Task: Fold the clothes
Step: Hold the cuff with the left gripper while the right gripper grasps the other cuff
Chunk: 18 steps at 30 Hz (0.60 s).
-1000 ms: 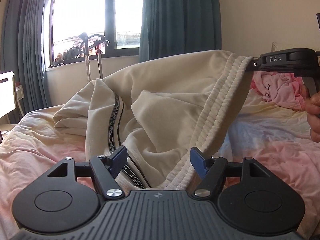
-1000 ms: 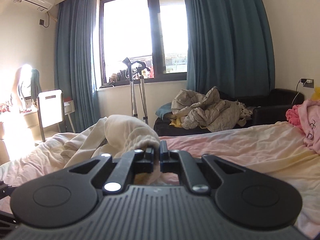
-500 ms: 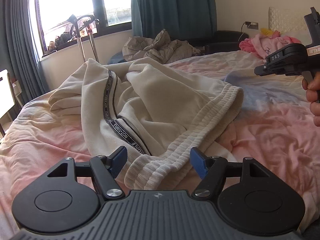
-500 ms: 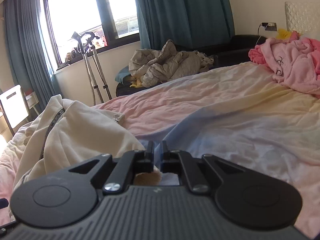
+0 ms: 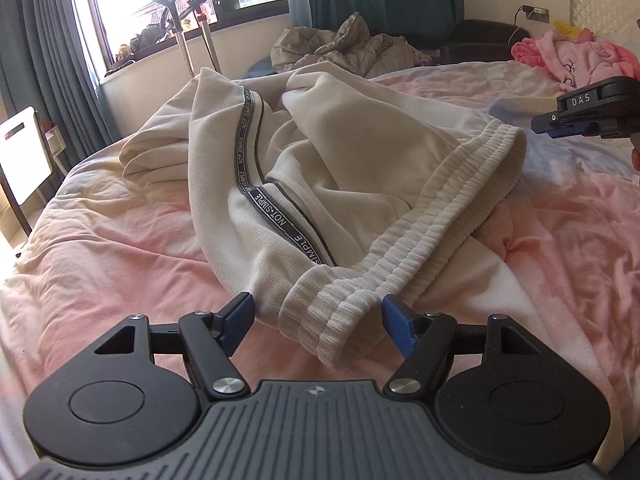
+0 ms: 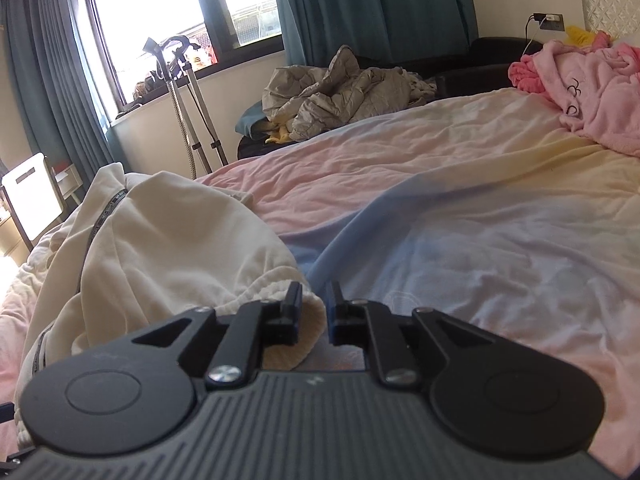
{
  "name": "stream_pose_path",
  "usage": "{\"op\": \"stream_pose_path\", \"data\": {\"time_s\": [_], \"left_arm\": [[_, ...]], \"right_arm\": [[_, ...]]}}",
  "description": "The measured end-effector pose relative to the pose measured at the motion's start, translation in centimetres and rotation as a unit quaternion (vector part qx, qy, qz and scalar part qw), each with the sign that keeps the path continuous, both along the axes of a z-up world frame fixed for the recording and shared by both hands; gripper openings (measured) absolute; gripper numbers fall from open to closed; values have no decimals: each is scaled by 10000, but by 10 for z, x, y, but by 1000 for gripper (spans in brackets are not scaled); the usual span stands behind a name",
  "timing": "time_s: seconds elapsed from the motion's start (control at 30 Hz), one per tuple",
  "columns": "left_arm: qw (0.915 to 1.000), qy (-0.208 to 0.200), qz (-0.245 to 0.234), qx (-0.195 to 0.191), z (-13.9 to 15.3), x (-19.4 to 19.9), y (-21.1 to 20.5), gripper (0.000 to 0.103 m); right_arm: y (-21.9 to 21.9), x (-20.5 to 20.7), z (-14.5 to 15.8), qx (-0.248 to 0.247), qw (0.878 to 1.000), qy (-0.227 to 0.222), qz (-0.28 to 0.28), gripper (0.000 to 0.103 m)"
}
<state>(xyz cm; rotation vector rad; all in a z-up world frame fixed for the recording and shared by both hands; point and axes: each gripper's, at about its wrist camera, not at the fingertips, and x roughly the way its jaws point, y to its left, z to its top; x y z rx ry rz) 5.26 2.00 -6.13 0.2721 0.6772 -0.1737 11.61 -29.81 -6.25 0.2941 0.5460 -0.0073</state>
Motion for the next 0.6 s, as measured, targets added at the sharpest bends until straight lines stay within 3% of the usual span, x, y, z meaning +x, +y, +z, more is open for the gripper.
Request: {"op": "stream_pose_path", "data": {"time_s": [0.07,0.1,0.33,0.43,0.47,0.6], "left_arm": [[9999,-15,157,-44,2,1,4,75],[9997,-27,237,-74,3,1,6,75],[9950,-230,829,-514,18,1,26,75],[9941,-246,868,-600,21,0,27,75],[9944,-243,848,-587,20,-1,26,75],[9958,-219,732,-503,17,0,22,75]], "right_arm": [[2,3,-6,3,9999,112,121,43],[4,5,-9,0,9997,167,191,45],[26,22,-33,-482,9962,450,569,47],[29,32,-47,-591,9955,464,582,45],[29,35,-49,-590,9958,403,566,44],[29,40,-49,-525,9973,50,502,11]]}}
